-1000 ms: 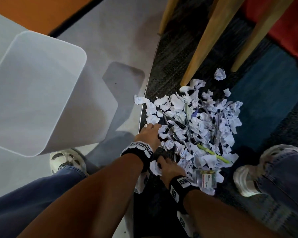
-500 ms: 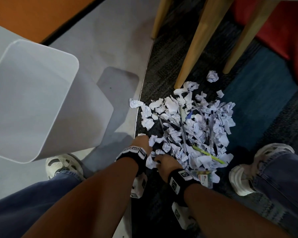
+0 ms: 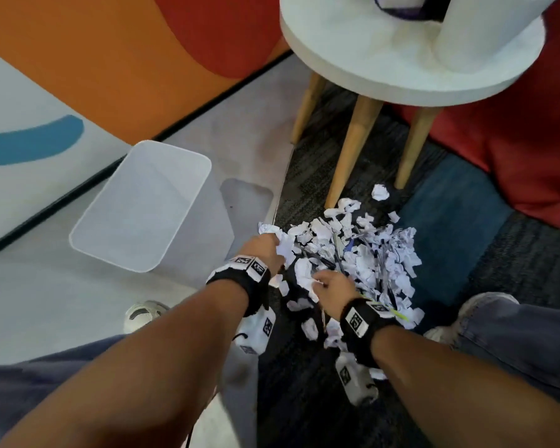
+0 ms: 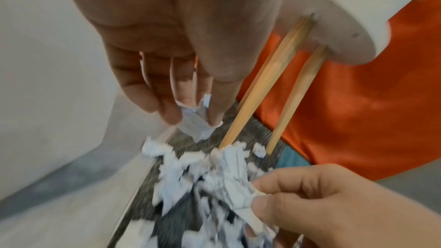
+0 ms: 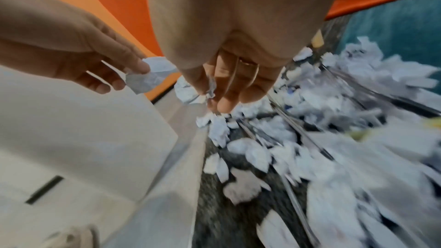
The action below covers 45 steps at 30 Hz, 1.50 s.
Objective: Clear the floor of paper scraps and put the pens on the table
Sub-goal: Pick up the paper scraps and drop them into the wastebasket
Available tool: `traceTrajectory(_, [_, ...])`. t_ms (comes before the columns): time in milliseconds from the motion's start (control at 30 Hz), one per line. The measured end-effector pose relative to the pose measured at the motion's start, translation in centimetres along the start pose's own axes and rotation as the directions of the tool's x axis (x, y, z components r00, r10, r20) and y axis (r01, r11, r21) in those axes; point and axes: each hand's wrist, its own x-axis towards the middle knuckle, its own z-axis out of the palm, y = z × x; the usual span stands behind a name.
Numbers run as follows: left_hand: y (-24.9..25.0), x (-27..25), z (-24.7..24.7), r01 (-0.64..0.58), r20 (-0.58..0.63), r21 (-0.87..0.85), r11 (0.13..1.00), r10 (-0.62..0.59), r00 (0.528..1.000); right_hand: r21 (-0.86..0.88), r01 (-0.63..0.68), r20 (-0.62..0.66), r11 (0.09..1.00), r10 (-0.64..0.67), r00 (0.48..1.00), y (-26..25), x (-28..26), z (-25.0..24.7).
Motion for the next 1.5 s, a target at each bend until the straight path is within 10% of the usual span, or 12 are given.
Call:
traceTrajectory(367, [-2.6,-9.3,-18.4,-0.112,-0.507,-0.119,0.987,0.036,0.861,0.142,0.416,-0.265,0.898,-0.370,0.890,-14.4,-1.7,-5.2])
traceTrajectory(733, [-11.9,-10.1,-16.3,0.150,-0.414,-0.191,0.970,-0.218,0.884,-0.129,0.596,-0.249,0.793,-0.607,0.754,-25.7,-2.6,-3.1])
traceTrajectory(1167, [-9.9,-10.9,-17.8,0.015,-0.511,-0.192,0.981,-0.112,0.852,-0.228,0.470,-0.118,0.853,-0.504,0.856,-27.1,-0.2,-1.6])
traceTrajectory(1500, [-2.4,-9.4,-13.0,-0.171,-0.431,-0.175,0.970,0.080,0.899,-0.183,0.248,-0.151,0.951,-0.277,0.949,-17.5,-0.5,-5.6])
